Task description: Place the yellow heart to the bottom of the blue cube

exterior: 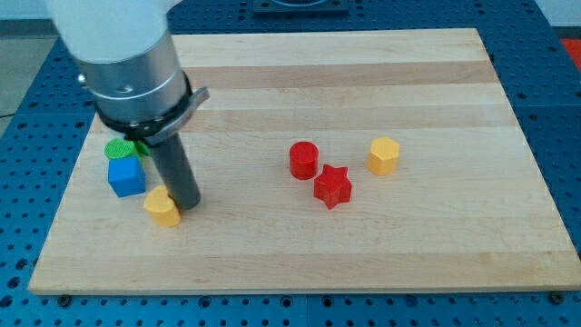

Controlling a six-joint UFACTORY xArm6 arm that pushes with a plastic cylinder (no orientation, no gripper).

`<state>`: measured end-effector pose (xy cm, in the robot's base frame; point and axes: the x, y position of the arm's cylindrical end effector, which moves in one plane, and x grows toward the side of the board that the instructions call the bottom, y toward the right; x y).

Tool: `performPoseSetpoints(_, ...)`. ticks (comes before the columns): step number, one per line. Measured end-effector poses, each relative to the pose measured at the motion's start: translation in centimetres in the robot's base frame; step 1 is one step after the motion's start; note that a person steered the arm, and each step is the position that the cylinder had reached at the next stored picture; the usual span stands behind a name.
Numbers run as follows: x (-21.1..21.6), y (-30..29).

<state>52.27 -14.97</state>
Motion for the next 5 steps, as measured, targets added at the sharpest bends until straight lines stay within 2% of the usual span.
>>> performPoseSetpoints(2,5.6,0.0)
performPoseSetpoints(4,4.8,-2.2)
performPoseSetpoints(5,4.8,1.9)
